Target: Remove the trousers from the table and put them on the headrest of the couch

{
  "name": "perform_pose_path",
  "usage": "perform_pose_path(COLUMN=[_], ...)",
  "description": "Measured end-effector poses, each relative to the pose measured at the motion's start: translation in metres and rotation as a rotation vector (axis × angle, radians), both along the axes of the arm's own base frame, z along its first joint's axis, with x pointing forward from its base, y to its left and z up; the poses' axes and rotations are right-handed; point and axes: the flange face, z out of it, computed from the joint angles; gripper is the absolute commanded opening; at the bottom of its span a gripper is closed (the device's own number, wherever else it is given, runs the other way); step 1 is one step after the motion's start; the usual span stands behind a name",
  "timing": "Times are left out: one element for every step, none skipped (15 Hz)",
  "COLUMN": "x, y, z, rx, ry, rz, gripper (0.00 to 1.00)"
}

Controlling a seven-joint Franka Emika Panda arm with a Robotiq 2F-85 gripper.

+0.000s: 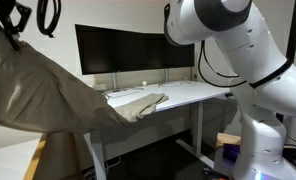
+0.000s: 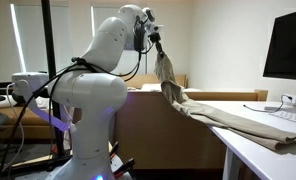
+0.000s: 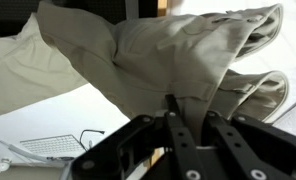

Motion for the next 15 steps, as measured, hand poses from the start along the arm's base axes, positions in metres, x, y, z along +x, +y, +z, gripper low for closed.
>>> perform_pose_path(x=[-0.002,-0.005,-0.01,-0.014,-0.018,-0.021,-0.023,-0.023,-0.021,-0.019,-0.016,-0.012,-0.01,-0.008,-0.006], y=[0.005,0.011,0.017,0.024,0.031,0.037,0.042,0.044,0.045,0.044,0.043,0.041,0.038,0.034,0.032], z=[0.0,-0.001,-0.001,-0.004,-0.008,-0.012,-0.019,-0.025,-0.032,-0.038,-0.044,-0.049,-0.052,-0.055,-0.058], rx=[-0.014,-0.029,-0.046,-0.065,-0.081,-0.096,-0.11,-0.121,-0.133,-0.145,-0.156,-0.165,-0.174,-0.183,-0.192], ry=[-0.007,-0.013,-0.015,-0.012,-0.006,0.0,0.013,0.029,0.048,0.067,0.08,0.092,0.108,0.125,0.135], rz=[0.021,0.04,0.061,0.08,0.101,0.12,0.136,0.15,0.162,0.168,0.171,0.173,0.176,0.18,0.185], gripper=[0.07,0.07,0.07,0.07,0.07,0.07,0.07,0.07,0.07,0.07,0.07,0.07,0.07,0.07,0.07])
